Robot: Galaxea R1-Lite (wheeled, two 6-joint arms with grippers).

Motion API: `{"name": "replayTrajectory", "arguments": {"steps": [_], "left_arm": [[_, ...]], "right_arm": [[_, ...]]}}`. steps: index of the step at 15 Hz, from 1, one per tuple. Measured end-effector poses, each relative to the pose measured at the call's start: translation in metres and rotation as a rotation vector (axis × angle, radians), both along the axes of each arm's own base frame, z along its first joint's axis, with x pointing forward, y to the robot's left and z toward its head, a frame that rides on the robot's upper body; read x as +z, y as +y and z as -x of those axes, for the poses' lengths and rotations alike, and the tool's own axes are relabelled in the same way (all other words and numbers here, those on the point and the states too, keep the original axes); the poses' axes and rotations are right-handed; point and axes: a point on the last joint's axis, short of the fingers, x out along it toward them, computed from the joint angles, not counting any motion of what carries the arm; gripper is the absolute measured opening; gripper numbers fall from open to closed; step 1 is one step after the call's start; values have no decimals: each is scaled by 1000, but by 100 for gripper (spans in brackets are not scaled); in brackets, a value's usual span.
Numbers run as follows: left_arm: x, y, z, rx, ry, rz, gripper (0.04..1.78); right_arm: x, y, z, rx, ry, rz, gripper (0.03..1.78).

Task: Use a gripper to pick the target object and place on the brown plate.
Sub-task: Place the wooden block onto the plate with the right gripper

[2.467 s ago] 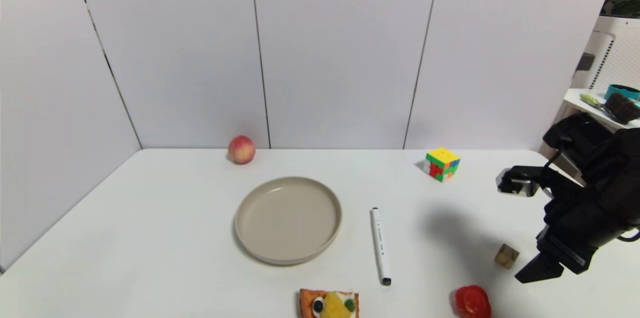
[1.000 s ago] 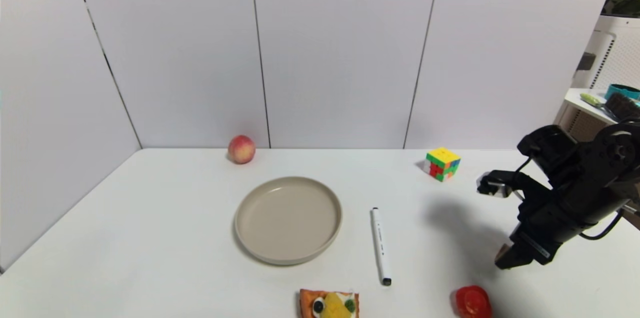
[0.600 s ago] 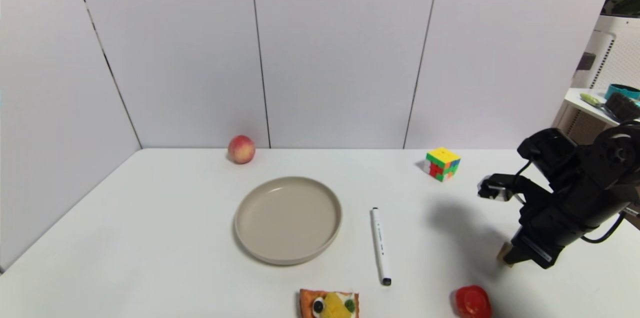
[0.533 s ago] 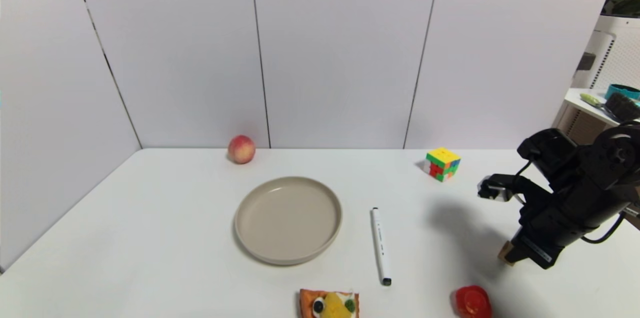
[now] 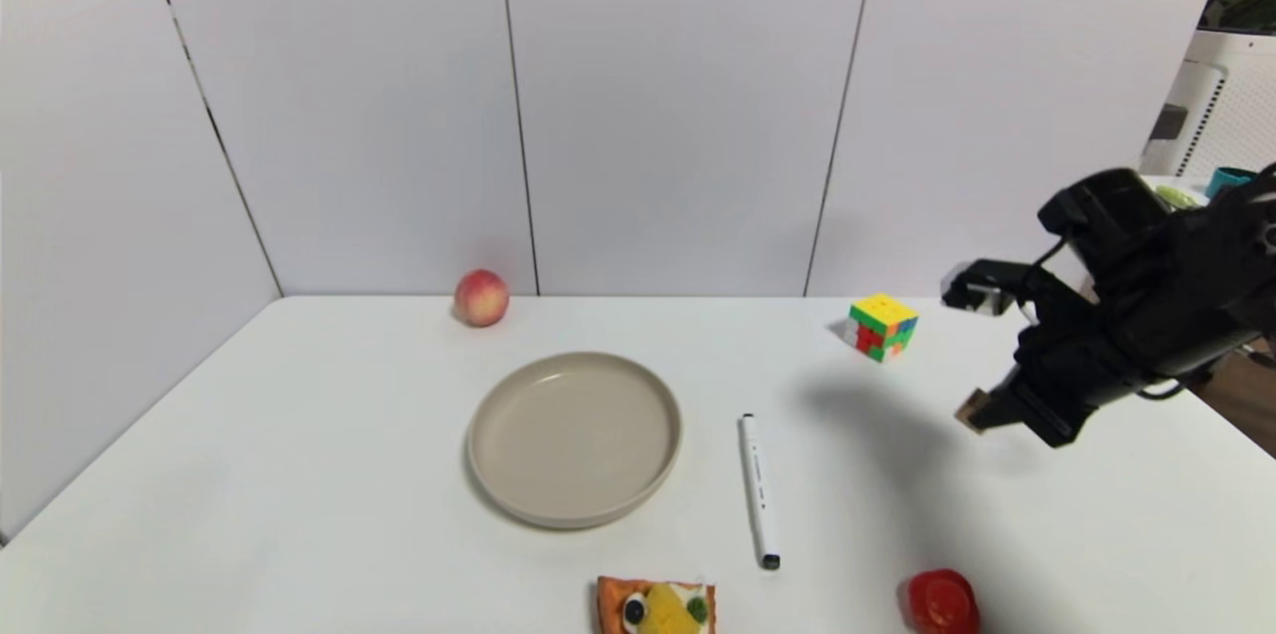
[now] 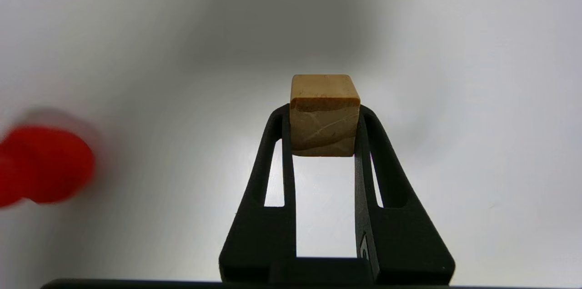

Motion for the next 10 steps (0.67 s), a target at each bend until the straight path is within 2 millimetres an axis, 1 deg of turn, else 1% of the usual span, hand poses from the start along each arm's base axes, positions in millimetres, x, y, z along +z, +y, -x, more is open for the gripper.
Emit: {"name": "replayTrajectory", "arguments": {"steps": [2, 3, 5, 7, 8, 10], "left_arm": [[0, 0, 0, 0, 0, 0, 169], [0, 0, 0, 0, 0, 0, 169], [0, 0, 0, 0, 0, 0, 169], [0, 0, 0, 0, 0, 0, 169], [0, 0, 0, 0, 0, 0, 169], [0, 0, 0, 0, 0, 0, 169]], "right_arm": [[33, 23, -10, 72, -124, -77, 36], [48, 42, -13, 111, -174, -124, 36], [68, 83, -10, 162, -214, -217, 36], [78, 123, -3, 208, -222, -301, 36], [78, 140, 2, 234, -215, -325, 36], [71, 169, 9, 282, -181, -351, 36]]}}
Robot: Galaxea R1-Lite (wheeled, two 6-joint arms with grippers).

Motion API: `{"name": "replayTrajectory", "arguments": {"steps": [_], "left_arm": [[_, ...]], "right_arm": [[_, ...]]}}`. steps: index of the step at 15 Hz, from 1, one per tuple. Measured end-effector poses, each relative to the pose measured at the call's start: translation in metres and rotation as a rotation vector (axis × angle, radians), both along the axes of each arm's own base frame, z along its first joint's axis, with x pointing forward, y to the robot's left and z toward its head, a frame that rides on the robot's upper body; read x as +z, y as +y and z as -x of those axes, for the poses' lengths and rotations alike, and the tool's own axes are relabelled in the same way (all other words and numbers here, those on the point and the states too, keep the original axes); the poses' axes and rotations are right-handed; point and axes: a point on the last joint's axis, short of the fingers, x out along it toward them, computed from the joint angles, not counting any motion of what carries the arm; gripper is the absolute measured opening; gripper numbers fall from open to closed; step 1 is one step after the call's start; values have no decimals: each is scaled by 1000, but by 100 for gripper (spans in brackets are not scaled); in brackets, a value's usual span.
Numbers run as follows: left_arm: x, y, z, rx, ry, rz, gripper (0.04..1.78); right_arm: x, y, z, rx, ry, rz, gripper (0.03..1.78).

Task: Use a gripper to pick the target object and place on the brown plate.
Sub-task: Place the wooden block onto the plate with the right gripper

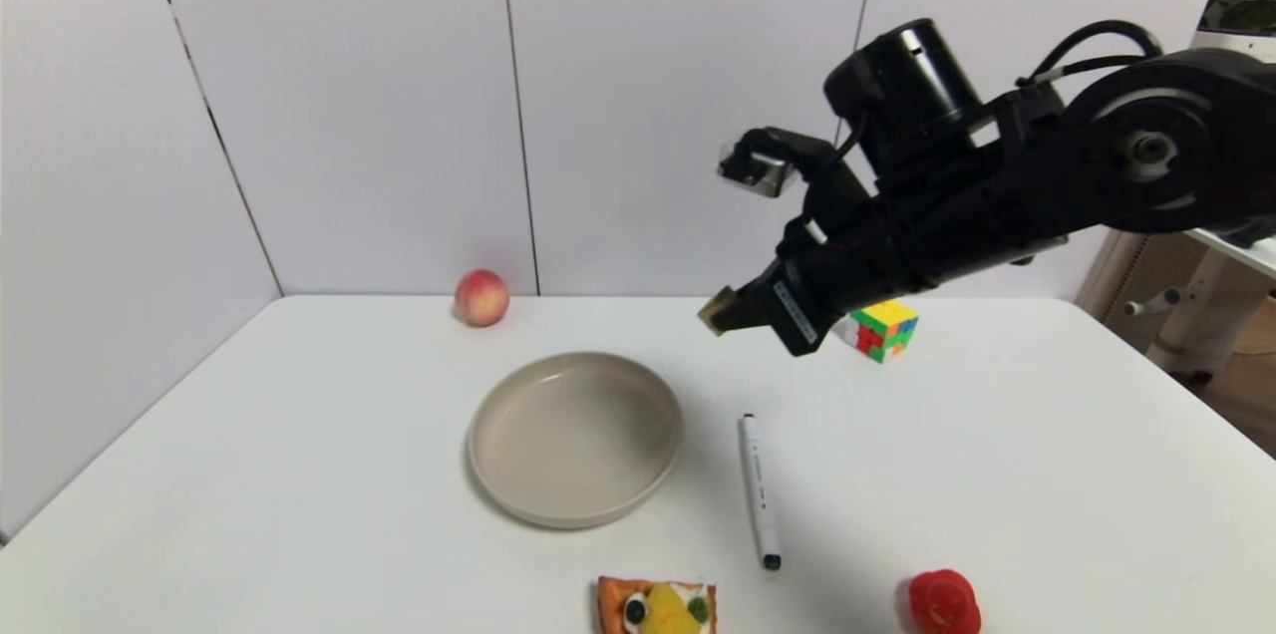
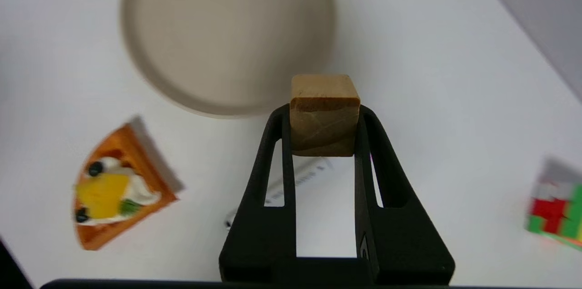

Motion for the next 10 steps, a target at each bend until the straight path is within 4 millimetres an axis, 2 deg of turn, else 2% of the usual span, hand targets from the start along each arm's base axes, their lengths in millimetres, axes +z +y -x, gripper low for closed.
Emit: {"name": "replayTrajectory", "arguments": {"steps": [3, 6, 10], "left_arm": [[0, 0, 0, 0, 0, 0, 169], [0, 0, 0, 0, 0, 0, 169], [0, 0, 0, 0, 0, 0, 169]], "right_arm": [[-17, 33, 1, 54, 9, -19, 36], [-33, 49, 1, 86, 33, -5, 36], [-36, 54, -1, 84, 46, -7, 89]]}}
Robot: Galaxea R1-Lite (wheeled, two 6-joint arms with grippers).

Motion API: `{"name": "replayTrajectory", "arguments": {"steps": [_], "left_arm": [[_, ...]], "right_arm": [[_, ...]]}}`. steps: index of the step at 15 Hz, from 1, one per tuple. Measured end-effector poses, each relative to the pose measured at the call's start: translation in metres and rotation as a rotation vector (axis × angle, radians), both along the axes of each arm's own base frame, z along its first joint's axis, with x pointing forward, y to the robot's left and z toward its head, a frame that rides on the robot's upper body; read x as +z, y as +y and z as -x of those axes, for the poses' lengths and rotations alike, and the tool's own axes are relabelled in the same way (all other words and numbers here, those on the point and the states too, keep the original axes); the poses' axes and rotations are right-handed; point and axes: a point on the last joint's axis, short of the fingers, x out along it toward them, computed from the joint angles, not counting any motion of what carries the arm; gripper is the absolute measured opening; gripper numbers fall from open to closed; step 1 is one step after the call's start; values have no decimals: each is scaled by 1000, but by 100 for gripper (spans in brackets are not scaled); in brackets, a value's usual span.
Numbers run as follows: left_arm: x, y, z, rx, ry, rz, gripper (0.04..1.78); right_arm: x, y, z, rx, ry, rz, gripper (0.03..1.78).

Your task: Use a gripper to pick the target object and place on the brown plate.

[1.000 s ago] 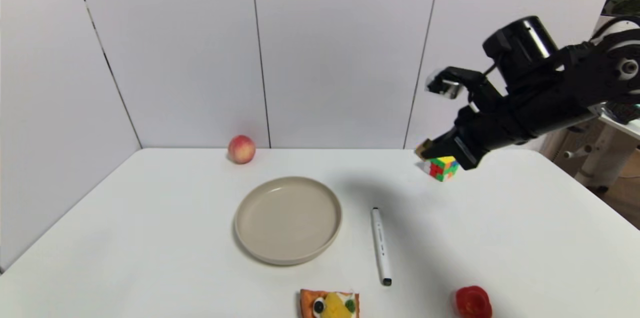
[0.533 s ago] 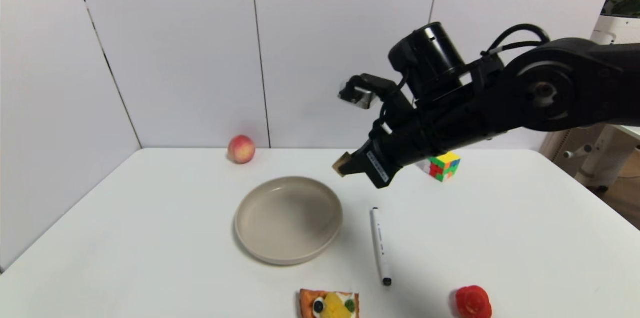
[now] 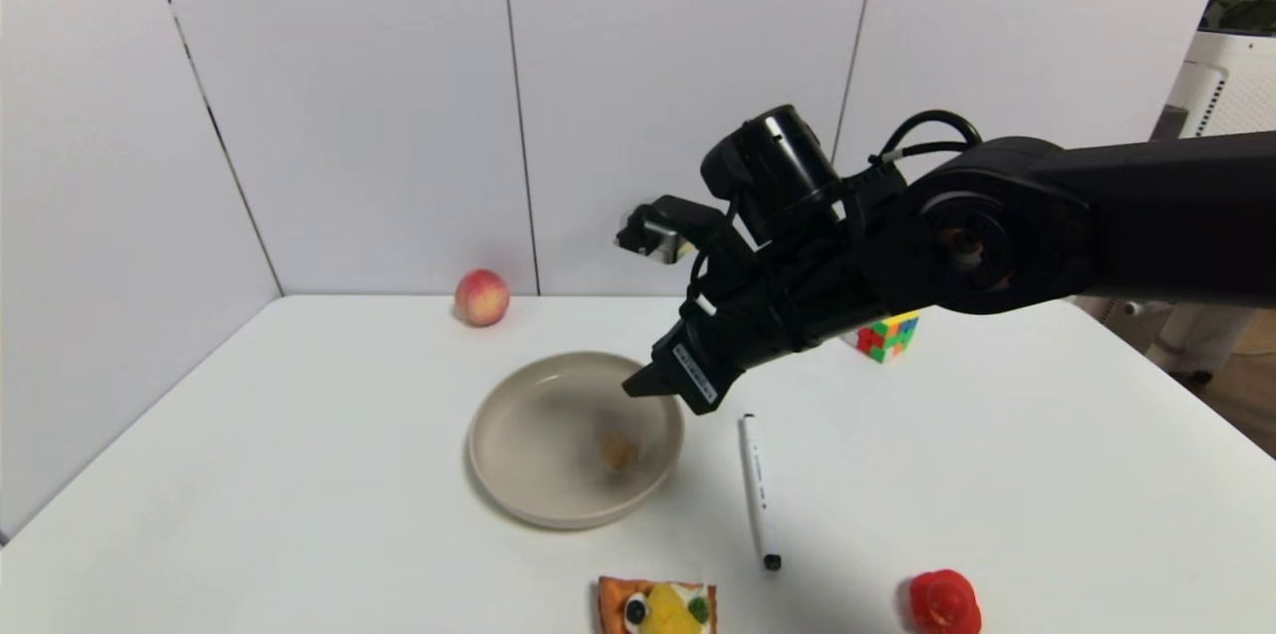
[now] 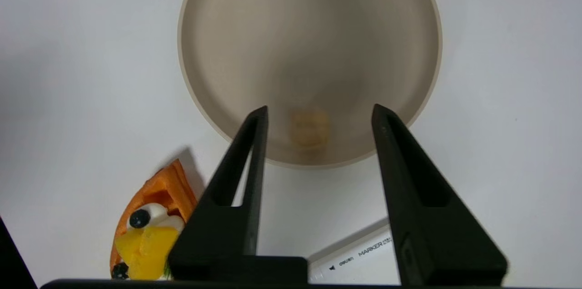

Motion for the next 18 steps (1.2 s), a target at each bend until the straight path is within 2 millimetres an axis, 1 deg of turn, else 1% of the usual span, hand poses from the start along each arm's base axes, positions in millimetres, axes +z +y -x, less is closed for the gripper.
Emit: {"name": "replayTrajectory", "arguments": {"steps": [3, 4, 6, 8, 9, 10, 12, 13, 14, 15, 16, 18], "left_arm": [[0, 0, 0, 0, 0, 0, 169], [0, 0, 0, 0, 0, 0, 169], [0, 0, 0, 0, 0, 0, 169], [0, 0, 0, 0, 0, 0, 169], [0, 0, 0, 0, 0, 0, 169], [0, 0, 0, 0, 0, 0, 169], [0, 0, 0, 0, 0, 0, 169], [0, 0, 0, 0, 0, 0, 169], [0, 0, 0, 0, 0, 0, 169], [0, 0, 0, 0, 0, 0, 169], [0, 0, 0, 0, 0, 0, 169], [0, 0, 0, 0, 0, 0, 169]], "right_arm": [[7, -1, 3, 0, -9, -17, 115], [13, -4, 6, -2, -18, -27, 123], [31, -18, 12, -36, -35, -62, 133], [55, -51, 19, -116, -40, -94, 142], [66, -74, 26, -170, -32, -96, 145], [77, -103, 36, -237, -15, -84, 148], [87, -157, 67, -374, 29, -51, 153], [84, -183, 89, -450, 59, -30, 156], [77, -205, 114, -526, 78, -15, 158], [67, -219, 135, -590, 81, -1, 159], [53, -231, 160, -659, 64, 16, 161], [18, -244, 202, -770, -18, 45, 163]]}}
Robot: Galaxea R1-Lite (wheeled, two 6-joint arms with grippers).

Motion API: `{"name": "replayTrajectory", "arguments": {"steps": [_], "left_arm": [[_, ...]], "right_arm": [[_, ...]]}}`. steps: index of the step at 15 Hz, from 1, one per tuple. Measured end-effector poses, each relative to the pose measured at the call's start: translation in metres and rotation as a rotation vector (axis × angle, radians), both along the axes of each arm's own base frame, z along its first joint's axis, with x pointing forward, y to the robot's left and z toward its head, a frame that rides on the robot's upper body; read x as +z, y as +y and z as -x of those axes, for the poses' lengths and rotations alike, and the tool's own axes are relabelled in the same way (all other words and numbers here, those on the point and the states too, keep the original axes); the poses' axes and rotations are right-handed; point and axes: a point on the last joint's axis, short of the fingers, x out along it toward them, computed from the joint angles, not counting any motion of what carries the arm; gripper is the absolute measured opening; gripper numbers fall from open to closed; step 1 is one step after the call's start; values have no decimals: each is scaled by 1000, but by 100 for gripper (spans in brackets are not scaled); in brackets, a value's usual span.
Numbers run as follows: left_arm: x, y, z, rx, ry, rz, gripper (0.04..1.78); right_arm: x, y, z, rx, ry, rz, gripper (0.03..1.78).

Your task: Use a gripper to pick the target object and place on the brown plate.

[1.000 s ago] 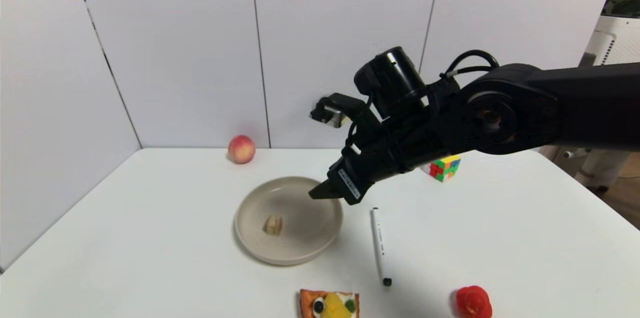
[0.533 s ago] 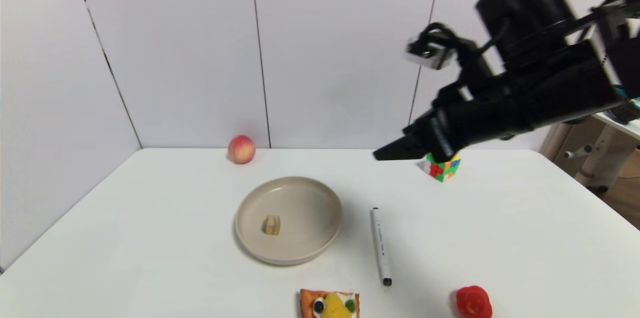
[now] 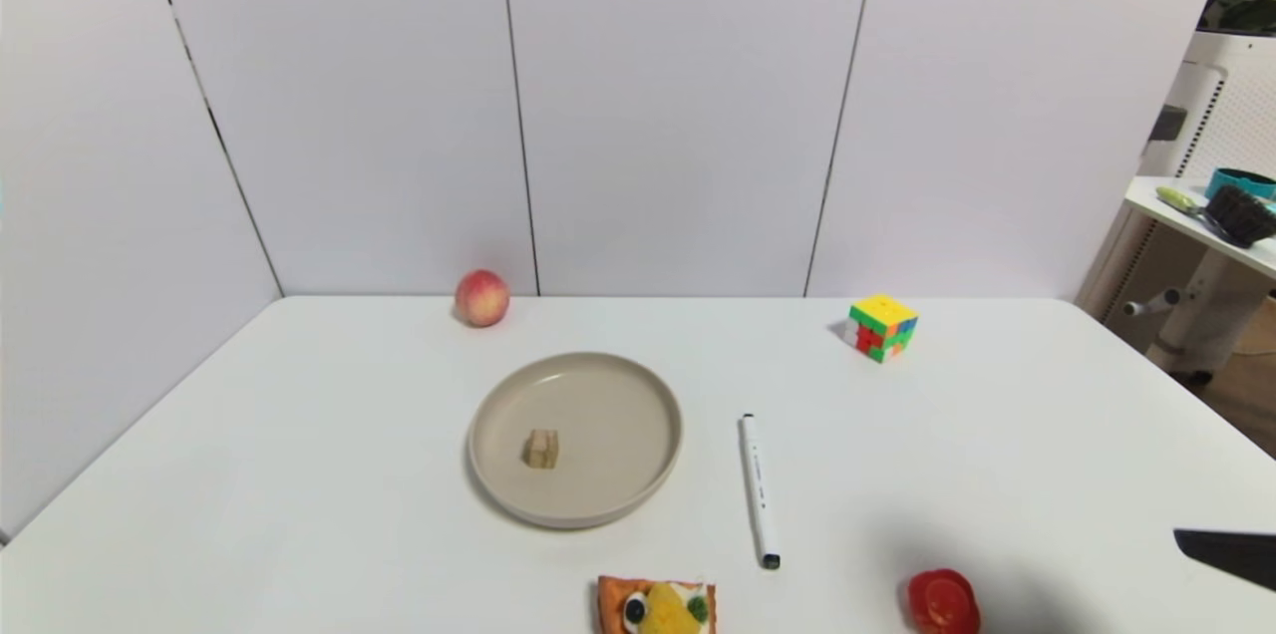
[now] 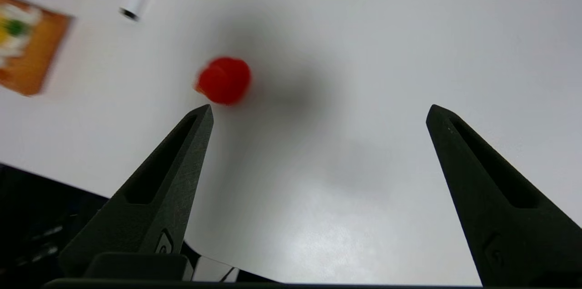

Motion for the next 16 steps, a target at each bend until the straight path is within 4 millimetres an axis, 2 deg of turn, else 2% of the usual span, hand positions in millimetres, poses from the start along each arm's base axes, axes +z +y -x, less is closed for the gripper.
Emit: {"name": "replayTrajectory", "arguments": {"steps": [3, 6, 8, 11, 13, 16], "left_arm": [[0, 0, 0, 0, 0, 0, 169], [0, 0, 0, 0, 0, 0, 169], [0, 0, 0, 0, 0, 0, 169], [0, 0, 0, 0, 0, 0, 169], [0, 0, 0, -1, 0, 0, 169], [0, 0, 0, 0, 0, 0, 169]], "right_arm": [[-54, -9, 48, -117, -237, 90, 166], [-101, -12, 74, -189, -522, 118, 167], [-124, -12, 86, -192, -654, 101, 168], [-147, -9, 102, -101, -719, 50, 169], [-154, -8, 106, -84, -731, 8, 169], [-156, -9, 109, -148, -744, -104, 169]]}}
